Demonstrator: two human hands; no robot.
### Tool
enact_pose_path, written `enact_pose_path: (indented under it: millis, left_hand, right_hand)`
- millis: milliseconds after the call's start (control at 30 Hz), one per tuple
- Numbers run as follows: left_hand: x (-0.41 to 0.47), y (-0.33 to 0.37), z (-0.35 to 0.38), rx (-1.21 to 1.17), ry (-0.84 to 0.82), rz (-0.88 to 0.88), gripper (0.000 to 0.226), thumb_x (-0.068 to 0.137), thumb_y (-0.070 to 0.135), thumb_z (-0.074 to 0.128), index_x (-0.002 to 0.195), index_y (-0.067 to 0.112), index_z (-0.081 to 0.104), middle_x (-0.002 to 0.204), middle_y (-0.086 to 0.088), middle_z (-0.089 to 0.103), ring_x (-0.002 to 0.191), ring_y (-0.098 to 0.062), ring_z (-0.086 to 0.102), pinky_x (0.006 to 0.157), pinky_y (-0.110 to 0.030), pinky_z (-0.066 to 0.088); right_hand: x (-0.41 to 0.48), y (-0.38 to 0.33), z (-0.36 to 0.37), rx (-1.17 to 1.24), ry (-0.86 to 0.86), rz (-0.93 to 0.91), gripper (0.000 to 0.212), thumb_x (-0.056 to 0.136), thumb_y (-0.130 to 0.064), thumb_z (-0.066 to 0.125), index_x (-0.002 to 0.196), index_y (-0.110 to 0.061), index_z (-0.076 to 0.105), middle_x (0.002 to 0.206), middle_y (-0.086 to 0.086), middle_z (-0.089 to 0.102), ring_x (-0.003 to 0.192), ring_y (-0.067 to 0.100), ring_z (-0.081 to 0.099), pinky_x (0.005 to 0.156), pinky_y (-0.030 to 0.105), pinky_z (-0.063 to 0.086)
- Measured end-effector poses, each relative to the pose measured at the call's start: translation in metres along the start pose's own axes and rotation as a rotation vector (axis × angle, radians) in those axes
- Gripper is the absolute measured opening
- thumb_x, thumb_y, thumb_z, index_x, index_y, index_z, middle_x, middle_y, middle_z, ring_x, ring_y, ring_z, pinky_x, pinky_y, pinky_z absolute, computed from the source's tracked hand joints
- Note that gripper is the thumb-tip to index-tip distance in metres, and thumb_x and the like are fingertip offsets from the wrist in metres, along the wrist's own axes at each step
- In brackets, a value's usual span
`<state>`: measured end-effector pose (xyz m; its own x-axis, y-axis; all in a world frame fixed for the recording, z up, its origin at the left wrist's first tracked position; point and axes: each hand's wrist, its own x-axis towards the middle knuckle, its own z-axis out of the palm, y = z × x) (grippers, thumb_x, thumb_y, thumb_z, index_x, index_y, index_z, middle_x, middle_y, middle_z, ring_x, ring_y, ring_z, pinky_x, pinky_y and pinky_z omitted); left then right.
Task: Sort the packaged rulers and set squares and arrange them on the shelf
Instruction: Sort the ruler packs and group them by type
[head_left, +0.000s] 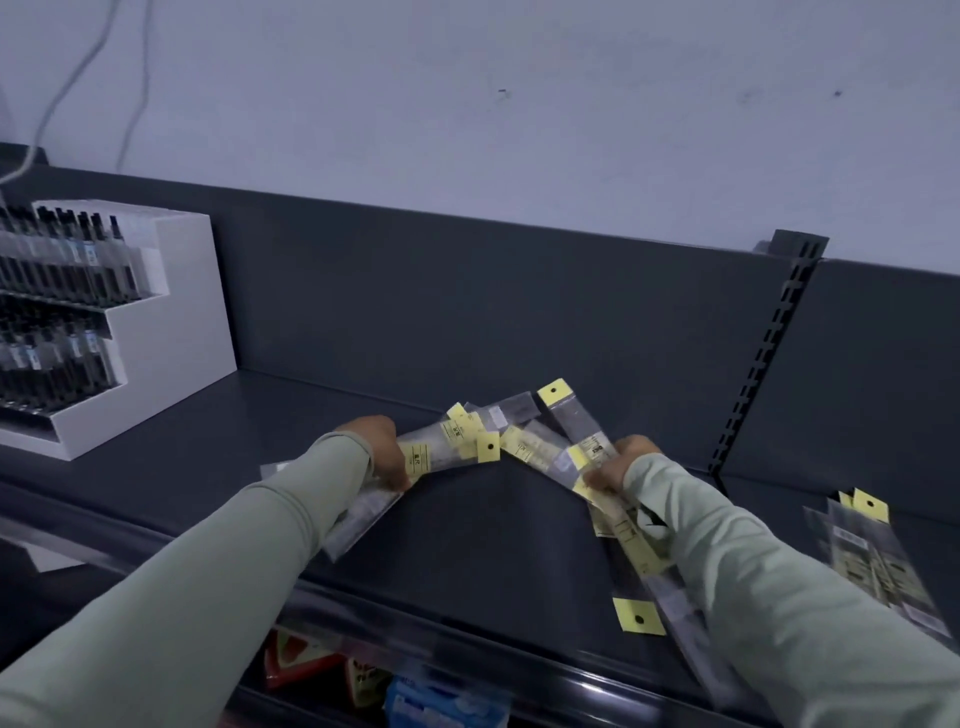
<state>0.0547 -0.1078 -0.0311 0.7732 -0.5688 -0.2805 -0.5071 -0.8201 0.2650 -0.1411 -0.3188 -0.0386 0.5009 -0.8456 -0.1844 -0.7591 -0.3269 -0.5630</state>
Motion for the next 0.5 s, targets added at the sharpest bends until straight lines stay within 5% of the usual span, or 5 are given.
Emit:
enact_pose_path:
  millis: [133, 267, 400, 500]
  left_hand:
    - [-0.002, 0.017, 0.0, -0.074, 0.052, 0.034, 0.052, 0.076, 0.03, 0.078, 0.118, 0.012, 0.052, 0.114, -0.003, 0.058, 0.104, -0.022, 0.057, 0.088, -0.033, 0.049]
    - [-0.007, 0.045, 0.015, -0.159, 0.015, 0.086, 0.059, 0.079, 0.03, 0.077, 0.126, 0.01, 0.049, 0.122, -0.006, 0.057, 0.109, -0.024, 0.057, 0.089, -0.034, 0.05]
    - [-0.008, 0.067, 0.034, -0.222, -0.049, 0.113, 0.057, 0.08, 0.027, 0.076, 0.127, 0.009, 0.05, 0.122, -0.008, 0.059, 0.107, -0.024, 0.06, 0.084, -0.032, 0.05]
    - [-0.01, 0.081, 0.048, -0.273, -0.082, 0.142, 0.053, 0.08, 0.028, 0.075, 0.124, 0.008, 0.053, 0.121, -0.009, 0.06, 0.108, -0.026, 0.06, 0.082, -0.032, 0.048]
  right_hand:
    - [-0.001, 0.014, -0.005, 0.089, -0.026, 0.097, 0.048, 0.072, -0.02, 0.08, 0.112, -0.003, 0.06, 0.102, 0.011, 0.067, 0.089, 0.027, 0.066, 0.085, 0.035, 0.054]
    - [-0.015, 0.018, 0.0, -0.161, -0.058, 0.104, 0.054, 0.08, -0.04, 0.072, 0.119, -0.006, 0.058, 0.115, 0.002, 0.063, 0.108, 0.021, 0.062, 0.071, 0.016, 0.047]
    - [-0.023, 0.012, -0.001, -0.261, -0.15, 0.147, 0.035, 0.075, -0.033, 0.078, 0.092, -0.008, 0.06, 0.11, 0.002, 0.064, 0.097, 0.02, 0.063, 0.087, 0.028, 0.051]
    - [-0.024, 0.01, 0.004, -0.337, -0.151, 0.133, 0.046, 0.076, -0.033, 0.077, 0.111, -0.009, 0.06, 0.12, 0.002, 0.061, 0.108, 0.018, 0.061, 0.091, 0.027, 0.048]
